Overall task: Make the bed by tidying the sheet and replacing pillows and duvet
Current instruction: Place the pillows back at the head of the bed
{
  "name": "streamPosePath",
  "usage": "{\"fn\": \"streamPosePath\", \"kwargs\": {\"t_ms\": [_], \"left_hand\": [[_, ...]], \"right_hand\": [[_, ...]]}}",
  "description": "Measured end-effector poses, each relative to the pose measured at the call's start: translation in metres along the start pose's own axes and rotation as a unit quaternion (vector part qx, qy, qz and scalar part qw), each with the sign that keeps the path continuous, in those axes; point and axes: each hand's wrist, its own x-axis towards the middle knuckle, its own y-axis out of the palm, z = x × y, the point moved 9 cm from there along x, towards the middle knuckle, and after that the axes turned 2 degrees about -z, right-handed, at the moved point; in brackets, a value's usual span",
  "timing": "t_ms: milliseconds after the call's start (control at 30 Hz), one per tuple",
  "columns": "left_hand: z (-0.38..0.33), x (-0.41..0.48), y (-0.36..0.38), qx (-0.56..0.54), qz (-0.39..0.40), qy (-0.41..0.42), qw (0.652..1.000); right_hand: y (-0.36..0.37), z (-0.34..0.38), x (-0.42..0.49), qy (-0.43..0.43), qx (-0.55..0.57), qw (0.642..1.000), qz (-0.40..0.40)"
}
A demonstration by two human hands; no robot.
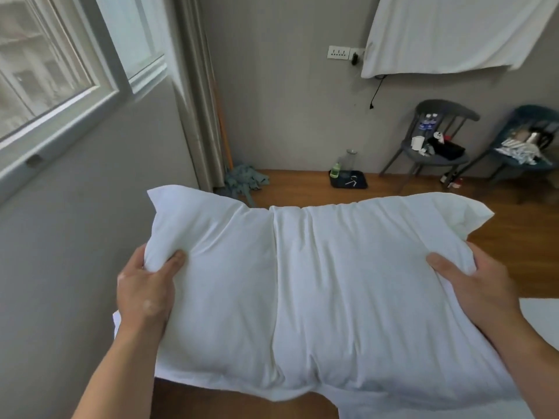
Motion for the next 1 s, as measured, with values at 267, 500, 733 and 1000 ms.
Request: {"fn": "streamPosePath", "kwargs": {"t_ms": [267, 500, 733, 1000], "left_hand": [[-0.005, 0.095, 0.211, 0.058, 0.119, -0.02, 0.991], [-0.028, 0.187, 0.411, 0.143, 0.18, -0.013, 0.973], [-0.073, 0.264, 0.598, 0.169, 0.223, 0.004, 0.96], [-0.11, 0.298, 0.9, 0.185, 0.391, 0.039, 0.901]], "right_hand": [[0.003, -0.071, 0.123, 0.117, -0.024, 0.99, -0.075], [0.021, -0.128, 0.274, 0.194, -0.008, 0.974, -0.115], [0.007, -0.149, 0.41, 0.242, -0.023, 0.956, -0.164], [-0.037, -0.206, 0.506, 0.332, -0.009, 0.892, -0.308]]}}
